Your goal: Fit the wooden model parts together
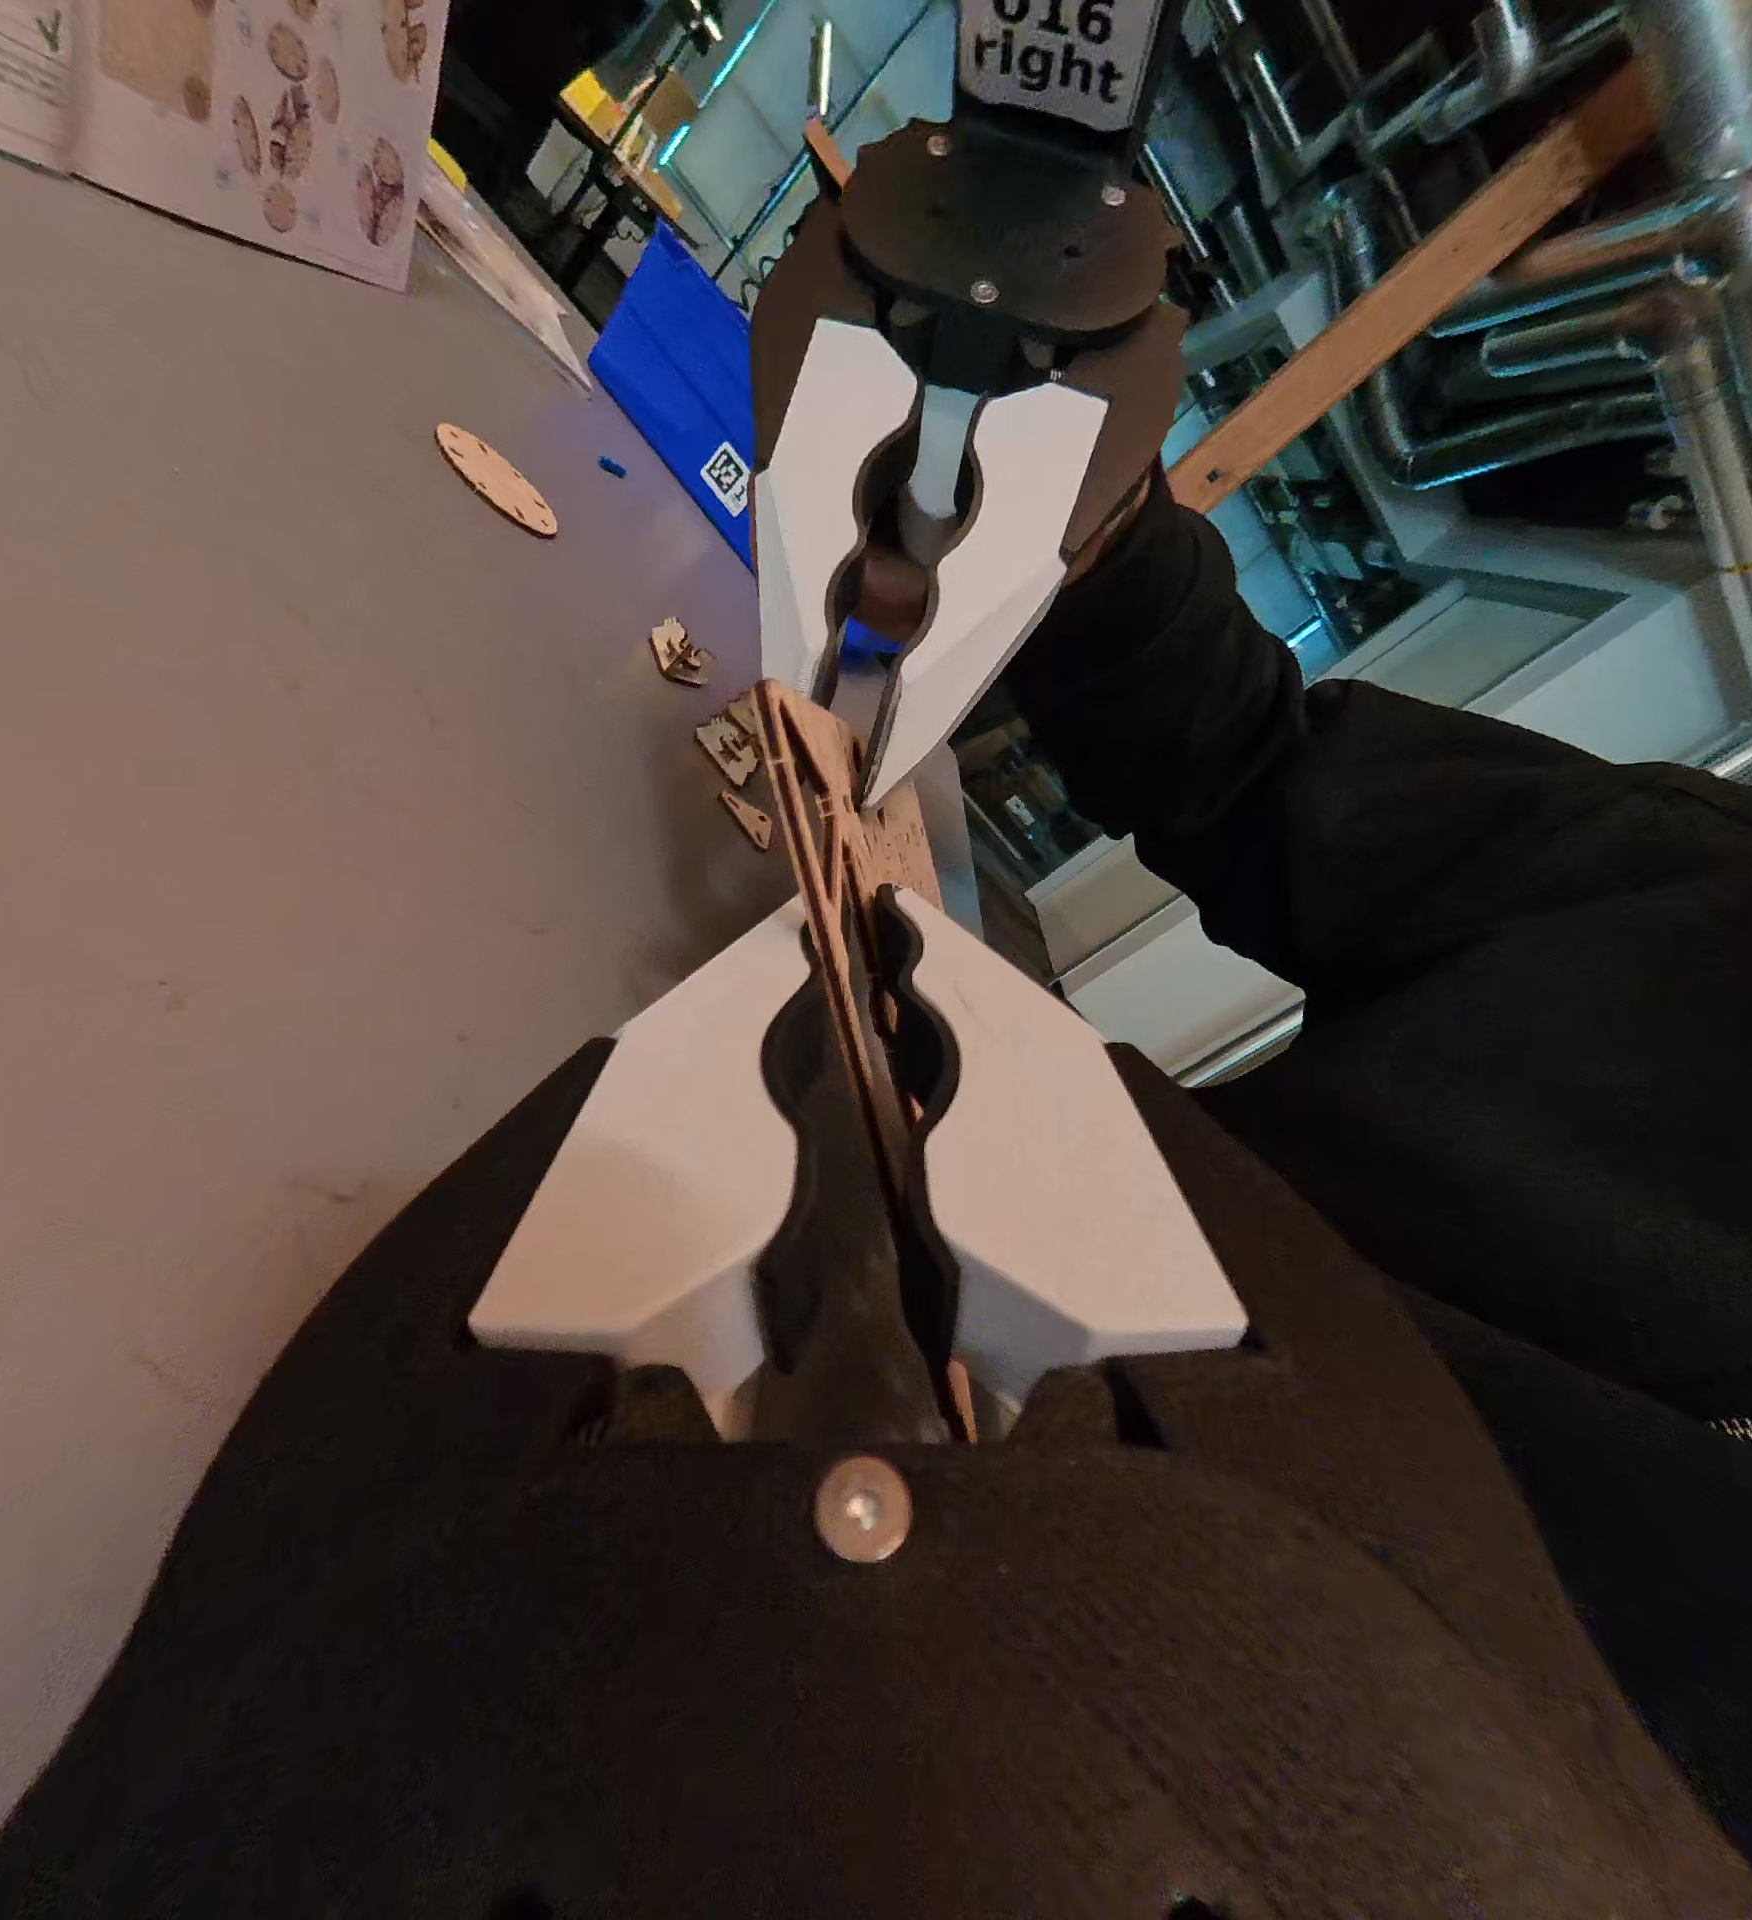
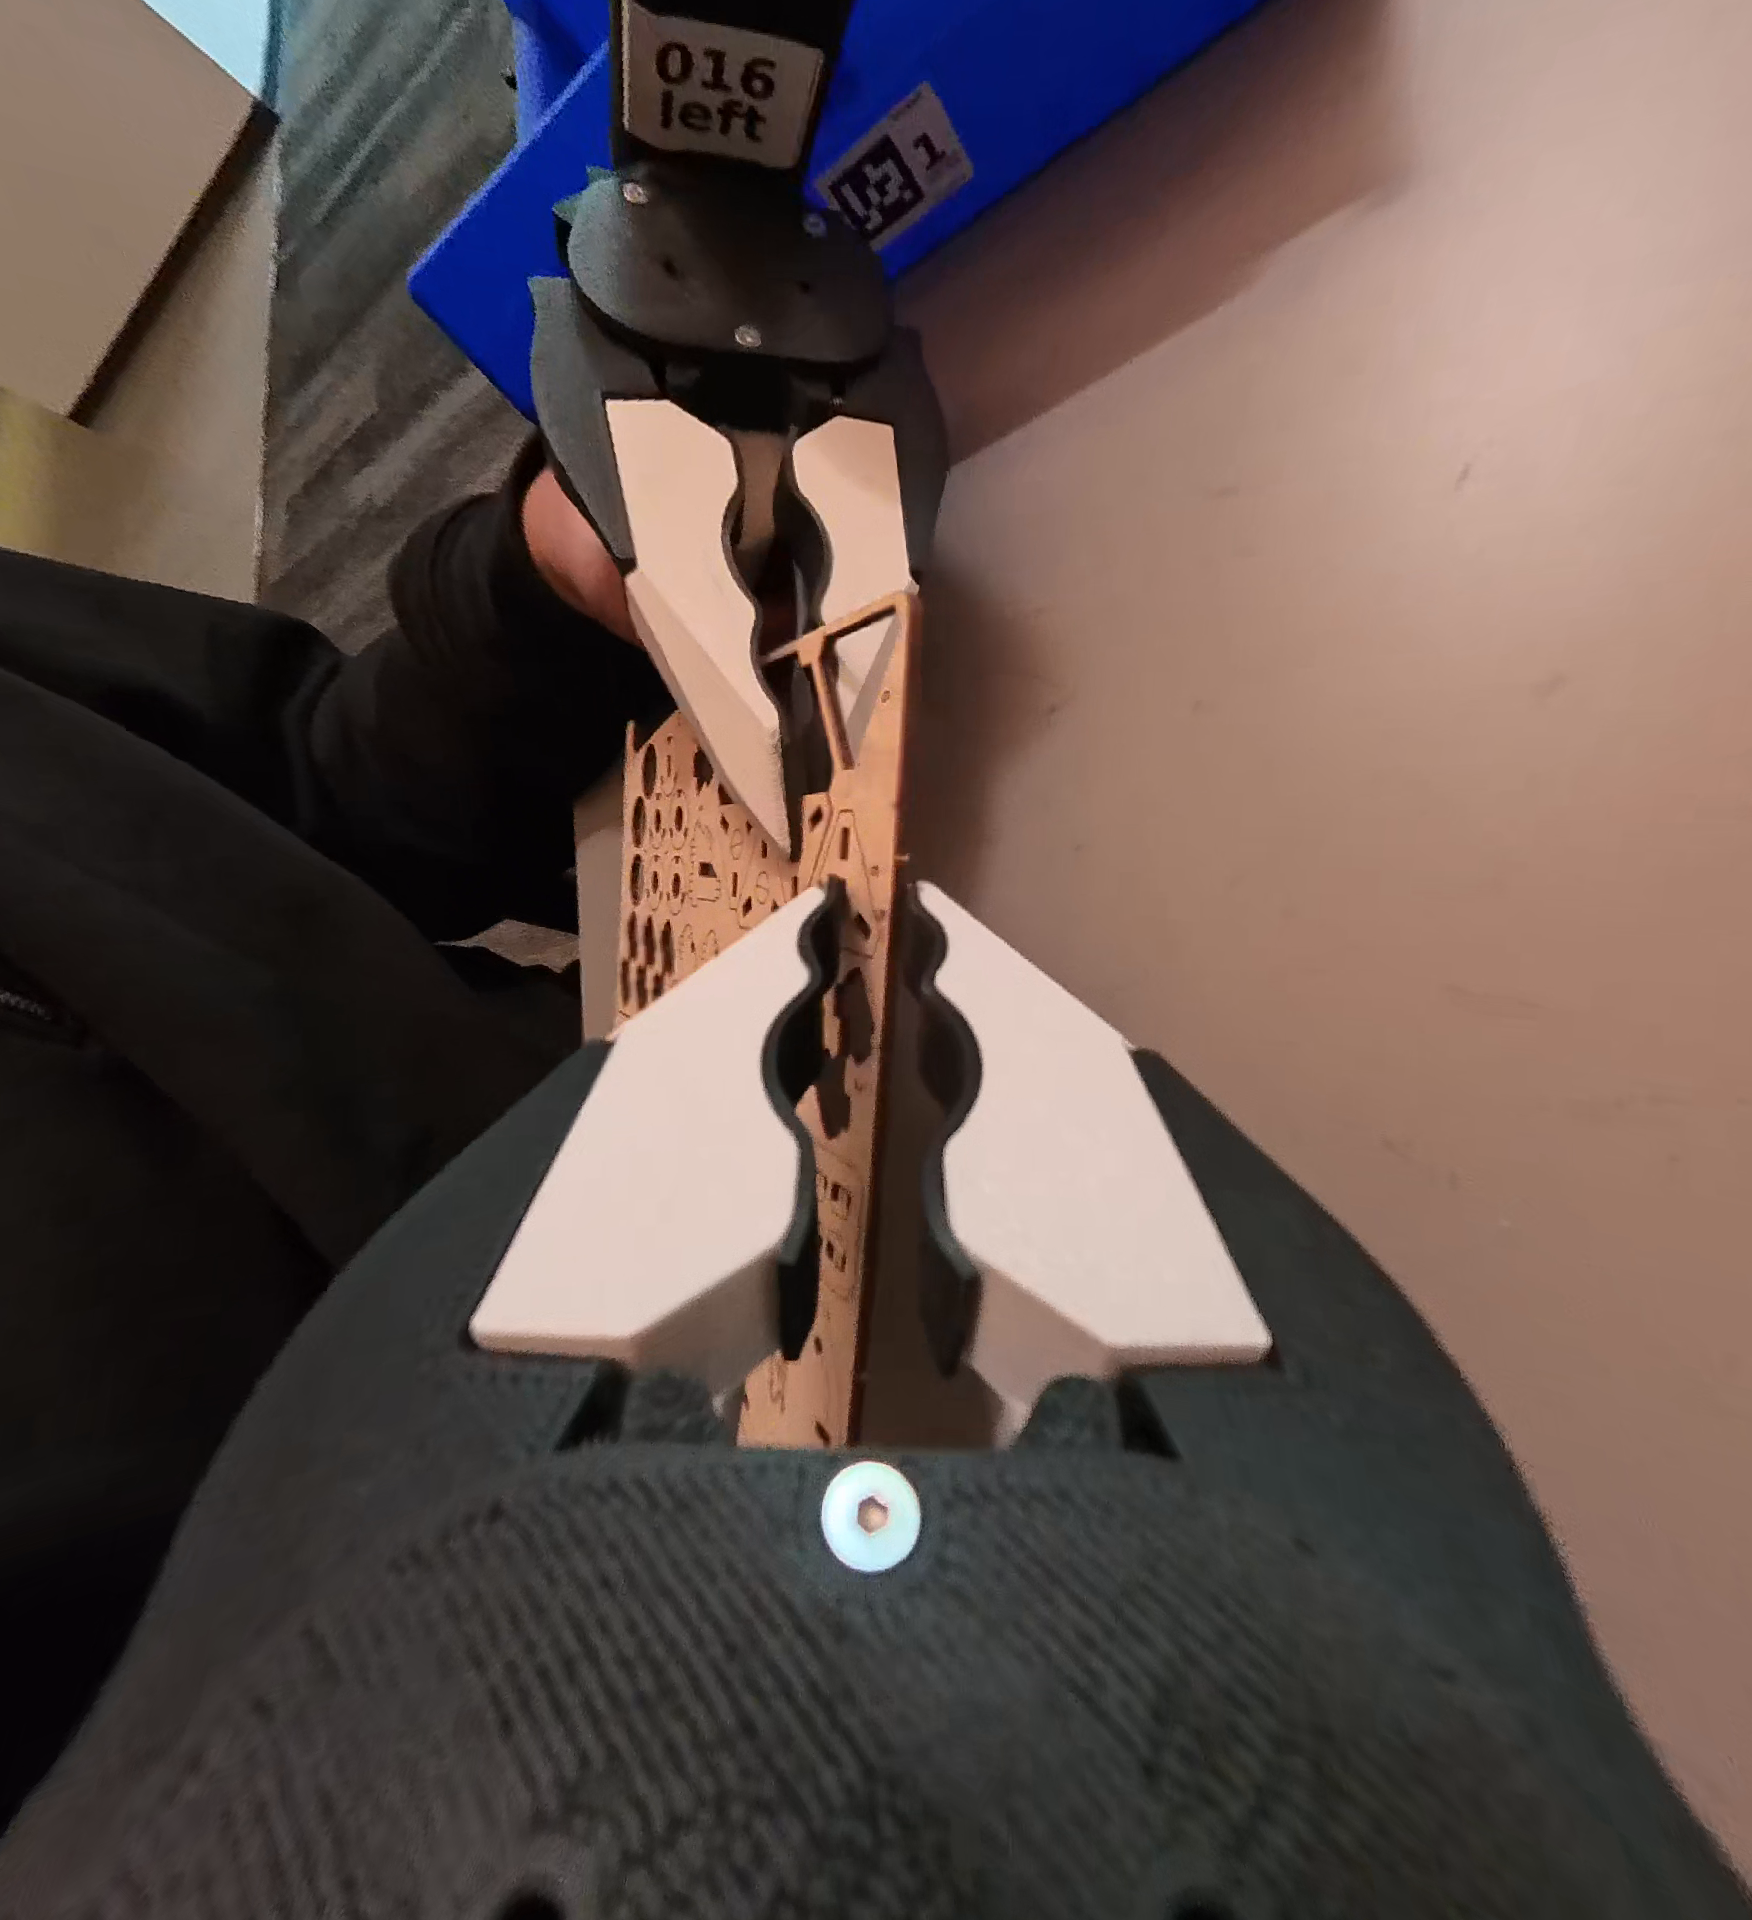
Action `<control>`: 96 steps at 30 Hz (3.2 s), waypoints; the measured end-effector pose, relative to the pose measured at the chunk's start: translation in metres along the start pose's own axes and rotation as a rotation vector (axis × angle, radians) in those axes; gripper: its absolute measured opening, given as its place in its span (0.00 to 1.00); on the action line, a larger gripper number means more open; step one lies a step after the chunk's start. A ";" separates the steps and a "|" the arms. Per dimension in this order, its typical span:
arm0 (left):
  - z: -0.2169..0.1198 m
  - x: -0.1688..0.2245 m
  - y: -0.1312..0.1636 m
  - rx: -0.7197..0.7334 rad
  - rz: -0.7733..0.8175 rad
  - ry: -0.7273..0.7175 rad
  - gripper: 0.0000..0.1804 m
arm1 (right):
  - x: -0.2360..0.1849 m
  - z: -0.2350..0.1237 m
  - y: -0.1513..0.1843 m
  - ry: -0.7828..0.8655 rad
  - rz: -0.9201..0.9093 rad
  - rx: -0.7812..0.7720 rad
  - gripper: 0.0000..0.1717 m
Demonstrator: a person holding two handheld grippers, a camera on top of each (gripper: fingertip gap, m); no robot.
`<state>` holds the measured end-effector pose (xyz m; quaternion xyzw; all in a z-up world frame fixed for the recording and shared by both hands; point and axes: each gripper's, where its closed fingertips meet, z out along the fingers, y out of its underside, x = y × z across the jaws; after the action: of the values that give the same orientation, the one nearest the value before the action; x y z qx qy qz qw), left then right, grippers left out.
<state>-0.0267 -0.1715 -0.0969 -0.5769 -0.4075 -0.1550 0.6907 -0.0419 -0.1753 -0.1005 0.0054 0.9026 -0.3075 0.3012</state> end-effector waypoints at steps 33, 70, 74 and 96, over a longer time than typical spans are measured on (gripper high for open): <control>-0.003 0.002 -0.011 0.066 -0.005 0.008 0.00 | 0.010 -0.005 -0.011 0.369 -0.204 0.085 0.04; -0.063 0.065 -0.070 0.295 0.090 -0.305 0.00 | 0.019 -0.049 0.054 0.616 -0.120 0.366 0.31; -0.078 0.083 -0.072 0.285 0.159 -0.409 0.00 | 0.023 0.000 0.057 0.594 -0.182 0.224 0.33; -0.068 0.036 -0.060 0.236 0.079 -0.454 0.01 | -0.015 0.000 0.159 0.664 -0.120 0.114 0.14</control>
<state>-0.0197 -0.2422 -0.0303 -0.5278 -0.5445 0.0544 0.6496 0.0015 -0.0436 -0.1803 0.0688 0.9316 -0.3559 -0.0285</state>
